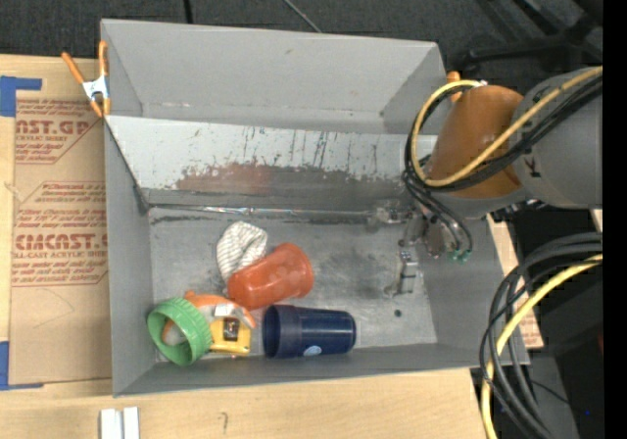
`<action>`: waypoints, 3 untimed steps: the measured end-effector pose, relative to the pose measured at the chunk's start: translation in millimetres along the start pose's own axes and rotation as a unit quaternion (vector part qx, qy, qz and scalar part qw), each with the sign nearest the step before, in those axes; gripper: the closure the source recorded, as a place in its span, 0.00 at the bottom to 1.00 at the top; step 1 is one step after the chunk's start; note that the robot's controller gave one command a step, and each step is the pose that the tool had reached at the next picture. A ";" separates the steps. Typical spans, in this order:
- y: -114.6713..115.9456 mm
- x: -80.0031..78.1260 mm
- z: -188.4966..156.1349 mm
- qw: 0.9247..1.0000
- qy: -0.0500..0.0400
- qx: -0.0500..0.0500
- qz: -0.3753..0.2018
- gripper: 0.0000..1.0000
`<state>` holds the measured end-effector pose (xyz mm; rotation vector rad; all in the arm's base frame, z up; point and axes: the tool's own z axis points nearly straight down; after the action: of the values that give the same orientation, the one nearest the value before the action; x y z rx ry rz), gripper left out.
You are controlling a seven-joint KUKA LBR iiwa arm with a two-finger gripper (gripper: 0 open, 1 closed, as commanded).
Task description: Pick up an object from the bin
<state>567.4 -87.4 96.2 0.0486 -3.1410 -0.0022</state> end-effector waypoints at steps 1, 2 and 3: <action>47.4 12.0 16.4 0.996 0.000 0.001 0.087 1.00; 47.4 12.0 16.4 0.996 0.000 0.001 0.087 1.00; 50.8 20.0 -16.6 0.996 0.001 0.000 0.090 1.00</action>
Offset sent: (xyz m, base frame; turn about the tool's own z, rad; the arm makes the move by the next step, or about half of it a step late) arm 0.0000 0.0000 0.0000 0.0000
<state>545.7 -37.2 112.9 -0.2348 -3.1312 -0.0007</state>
